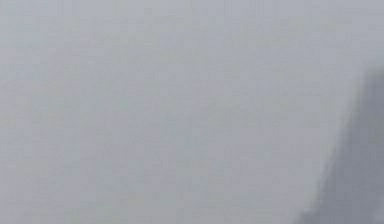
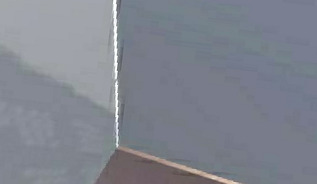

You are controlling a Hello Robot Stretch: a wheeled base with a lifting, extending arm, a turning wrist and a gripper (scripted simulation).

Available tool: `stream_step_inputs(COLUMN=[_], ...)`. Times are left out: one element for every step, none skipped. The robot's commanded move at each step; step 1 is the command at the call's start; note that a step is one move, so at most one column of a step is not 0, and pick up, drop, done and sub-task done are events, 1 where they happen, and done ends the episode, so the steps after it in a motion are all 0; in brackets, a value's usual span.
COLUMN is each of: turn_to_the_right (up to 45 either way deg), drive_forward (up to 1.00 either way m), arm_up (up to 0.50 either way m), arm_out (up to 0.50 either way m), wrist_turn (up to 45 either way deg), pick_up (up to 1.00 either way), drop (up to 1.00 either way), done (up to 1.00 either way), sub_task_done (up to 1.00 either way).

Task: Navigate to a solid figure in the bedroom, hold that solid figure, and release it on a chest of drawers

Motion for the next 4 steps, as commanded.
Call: stream_step_inputs(turn_to_the_right=[-45.0, -6.0, 0.0, -45.0], drive_forward=[0.00, 0.00, 0.05, 0.00], arm_up=[0.00, 0.00, 0.00, 0.00], arm_out=[0.00, 0.00, 0.00, 0.00], wrist_turn=[0.0, 0.0, 0.0, 0.0], pick_up=[0.00, 0.00, 0.00, 0.00], drop=[0.00, 0.00, 0.00, 0.00], done=[0.00, 0.00, 0.00, 0.00], sub_task_done=[0.00, 0.00, 0.00, 0.00])
